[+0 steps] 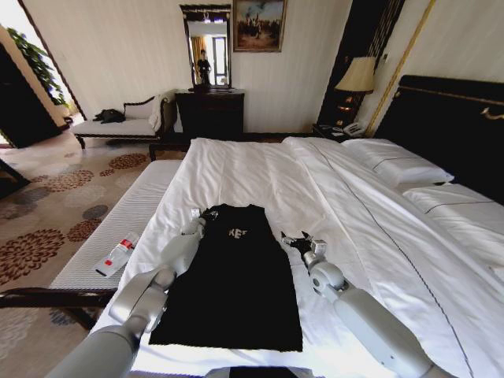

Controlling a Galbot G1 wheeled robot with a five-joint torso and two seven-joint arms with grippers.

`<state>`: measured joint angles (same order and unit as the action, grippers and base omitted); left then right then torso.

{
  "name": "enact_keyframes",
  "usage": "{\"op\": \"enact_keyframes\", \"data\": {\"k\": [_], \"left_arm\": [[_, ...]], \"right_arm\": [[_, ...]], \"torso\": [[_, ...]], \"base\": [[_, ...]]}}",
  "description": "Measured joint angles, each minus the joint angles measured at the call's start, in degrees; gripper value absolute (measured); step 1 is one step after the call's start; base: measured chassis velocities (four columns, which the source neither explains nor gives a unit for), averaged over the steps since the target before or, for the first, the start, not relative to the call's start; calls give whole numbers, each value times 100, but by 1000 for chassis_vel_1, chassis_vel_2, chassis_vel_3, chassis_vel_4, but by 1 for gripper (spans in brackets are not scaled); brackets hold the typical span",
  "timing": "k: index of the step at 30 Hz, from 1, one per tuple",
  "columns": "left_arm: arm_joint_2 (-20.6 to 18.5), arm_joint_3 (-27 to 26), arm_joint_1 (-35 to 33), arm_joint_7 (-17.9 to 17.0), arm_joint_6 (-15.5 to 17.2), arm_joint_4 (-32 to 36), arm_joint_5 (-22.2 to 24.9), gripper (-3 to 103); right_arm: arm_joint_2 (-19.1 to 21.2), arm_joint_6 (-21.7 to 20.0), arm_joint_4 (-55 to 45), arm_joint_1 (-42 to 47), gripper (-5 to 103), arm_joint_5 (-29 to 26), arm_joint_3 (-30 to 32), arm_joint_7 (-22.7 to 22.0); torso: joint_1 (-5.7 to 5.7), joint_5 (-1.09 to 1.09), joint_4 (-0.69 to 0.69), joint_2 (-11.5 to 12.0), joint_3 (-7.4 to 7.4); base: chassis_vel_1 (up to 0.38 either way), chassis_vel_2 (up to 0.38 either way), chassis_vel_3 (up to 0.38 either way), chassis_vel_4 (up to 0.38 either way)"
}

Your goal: Fold the clothes on the bed.

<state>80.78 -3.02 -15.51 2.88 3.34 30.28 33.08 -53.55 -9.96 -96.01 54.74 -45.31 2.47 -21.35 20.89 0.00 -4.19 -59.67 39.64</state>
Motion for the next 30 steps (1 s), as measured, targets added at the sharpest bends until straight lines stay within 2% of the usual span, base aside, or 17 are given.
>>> {"op": "enact_keyframes", "data": {"k": [1, 5, 7, 10, 12, 17, 18, 19, 22, 23, 25, 27, 30], "left_arm": [[0, 0, 0, 0, 0, 0, 0, 43], [-37, 25, -9, -52, 0, 82, 13, 22], [-43, 28, -17, -66, 0, 102, 14, 22], [-64, 35, -67, -111, 0, 200, 19, 6], [-79, 41, -94, -126, 1, 255, 20, 3], [-157, 69, -198, -165, 12, 413, 24, 2], [-183, 74, -225, -177, 17, 466, 28, 2], [-183, 74, -225, -177, 17, 466, 28, 2], [-260, 97, -279, -207, 40, 590, 76, 2], [-260, 97, -279, -207, 40, 590, 76, 2], [-322, 117, -323, -226, 52, 676, 123, 2], [-329, 120, -331, -227, 53, 689, 129, 2], [-386, 145, -404, -241, 56, 769, 153, 2]], "right_arm": [[0, 0, 0, 0, 100, 0, 0, 0], [-64, -7, 180, -266, 100, -311, -89, -4], [-76, -17, 252, -388, 100, -441, -136, -2], [-143, -84, 524, -843, 100, -882, -265, 33], [-184, -115, 652, -1046, 100, -1065, -310, 54], [-434, -216, 1224, -1709, 100, -1714, -521, 193], [-602, -227, 1488, -1930, 100, -1911, -611, 309], [-602, -227, 1488, -1930, 100, -1911, -611, 309], [-1156, -224, 2183, -2278, 100, -1961, -744, 588], [-1156, -224, 2183, -2278, 100, -1961, -744, 588], [-1414, -218, 2593, -2451, 100, -1995, -815, 779], [-1443, -216, 2655, -2477, 100, -2000, -831, 819], [-1693, -163, 3274, -2709, 100, -2002, -947, 1132]], "torso": [[0, 0, 0, 0, 0], [0, 0, -1, 0, 0], [0, 0, -1, 0, 0], [0, 0, 0, 0, 0], [0, -1, 0, 0, 0], [0, -1, 0, 0, 0], [0, -2, 1, 0, 0], [0, -2, 1, 0, 0], [1, 0, 0, 0, 1], [1, 0, 0, 0, 1], [1, -1, 2, 0, 1], [0, -1, 2, 0, 1], [0, -2, 0, 0, 0]], "base": [[0, 0, 0, 0], [0, 0, 0, 0], [0, 0, 0, 0], [0, 0, 0, 0], [0, 0, 0, 0], [0, 0, 0, 0], [0, 0, 0, 0], [0, 0, 0, 0], [0, 0, 0, 0], [0, 0, 0, 0], [0, 0, 0, 0], [0, 0, 0, 0], [0, 0, 0, 0]]}}
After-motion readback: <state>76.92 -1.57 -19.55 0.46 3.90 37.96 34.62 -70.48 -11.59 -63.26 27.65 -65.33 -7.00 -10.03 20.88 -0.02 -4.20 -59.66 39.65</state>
